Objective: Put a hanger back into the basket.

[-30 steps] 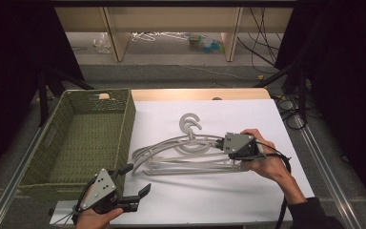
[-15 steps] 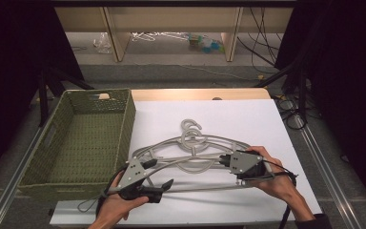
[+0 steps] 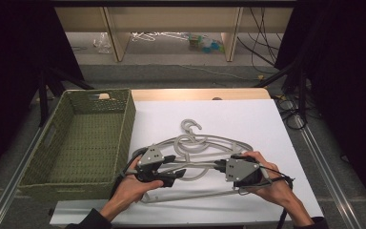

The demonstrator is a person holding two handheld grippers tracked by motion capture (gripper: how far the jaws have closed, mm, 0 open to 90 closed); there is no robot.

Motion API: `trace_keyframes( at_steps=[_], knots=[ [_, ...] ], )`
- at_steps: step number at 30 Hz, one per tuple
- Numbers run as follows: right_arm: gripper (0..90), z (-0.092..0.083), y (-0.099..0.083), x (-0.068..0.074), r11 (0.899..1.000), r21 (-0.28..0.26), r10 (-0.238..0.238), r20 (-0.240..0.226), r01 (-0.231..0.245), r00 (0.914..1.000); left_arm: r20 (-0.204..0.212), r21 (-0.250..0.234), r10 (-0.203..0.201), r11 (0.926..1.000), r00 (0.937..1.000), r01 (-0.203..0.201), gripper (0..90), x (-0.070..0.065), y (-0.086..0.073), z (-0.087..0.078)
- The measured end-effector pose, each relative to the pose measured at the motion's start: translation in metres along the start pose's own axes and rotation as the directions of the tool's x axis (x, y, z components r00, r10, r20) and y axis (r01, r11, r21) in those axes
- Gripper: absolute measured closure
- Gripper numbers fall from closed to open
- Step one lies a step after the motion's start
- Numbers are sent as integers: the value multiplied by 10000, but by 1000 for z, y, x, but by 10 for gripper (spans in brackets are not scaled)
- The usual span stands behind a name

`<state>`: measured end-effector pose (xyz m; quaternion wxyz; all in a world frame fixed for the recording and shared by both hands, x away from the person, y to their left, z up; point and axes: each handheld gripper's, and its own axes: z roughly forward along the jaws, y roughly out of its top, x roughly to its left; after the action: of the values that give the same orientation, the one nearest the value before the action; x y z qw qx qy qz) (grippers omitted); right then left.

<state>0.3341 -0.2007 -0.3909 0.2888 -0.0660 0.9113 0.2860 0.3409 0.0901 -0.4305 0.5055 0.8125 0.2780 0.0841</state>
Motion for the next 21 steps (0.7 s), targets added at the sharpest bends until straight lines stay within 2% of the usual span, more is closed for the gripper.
trace_keyframes(
  at_steps=[2,3,4,6,8,9,10,12,13,15,16,17,19,20,21],
  knots=[
    [821,0,2,1,9999,-45,-109,-36,109,9999,69,163,150,9998,9999,-151,410,0,1,2],
    [821,0,4,2,9998,-92,-188,-57,187,9998,310,232,212,9995,9993,-219,435,1,1,4],
    [821,0,4,2,9998,-92,-188,-57,187,9998,410,319,111,9994,9991,-124,435,0,2,5],
    [820,1,6,5,9998,-189,43,-63,-44,10000,518,438,353,9983,9980,-376,477,0,2,8],
    [820,1,7,3,9992,-211,-338,3,338,9994,702,486,346,9981,9969,-381,522,0,3,8],
    [820,0,7,4,9995,-194,-235,-119,233,9997,796,480,158,9987,9967,-196,549,0,3,8],
    [820,1,7,3,9984,-233,-508,-52,507,9987,947,487,125,9987,9954,-172,576,0,3,8],
    [820,2,8,2,9973,-328,-659,-2,659,9978,1189,555,180,9982,9927,-247,657,0,5,8],
    [820,3,9,4,9971,-515,-568,-48,565,9984,1218,605,327,9974,9920,-403,705,0,6,7],
    [820,3,9,5,9981,-435,-433,-62,430,9990,1235,625,335,9972,9918,-415,714,-1,7,5],
    [819,2,8,4,9964,-501,-697,-110,690,9975,1315,576,380,9973,9906,-459,734,-2,7,5],
    [819,2,8,4,9964,-501,-697,-110,690,9975,1345,600,358,9972,9903,-442,734,-3,8,3],
    [816,1,8,6,9983,-410,-415,-109,411,9991,1370,683,480,9960,9894,-578,748,-6,9,0],
    [814,3,8,4,9962,-571,-673,-144,664,9976,1354,739,590,9948,9890,-694,756,-8,9,-2],
    [806,4,8,5,9964,-490,-694,-145,686,9975,1442,700,574,9952,9879,-680,777,-10,9,-2]
  ],
)
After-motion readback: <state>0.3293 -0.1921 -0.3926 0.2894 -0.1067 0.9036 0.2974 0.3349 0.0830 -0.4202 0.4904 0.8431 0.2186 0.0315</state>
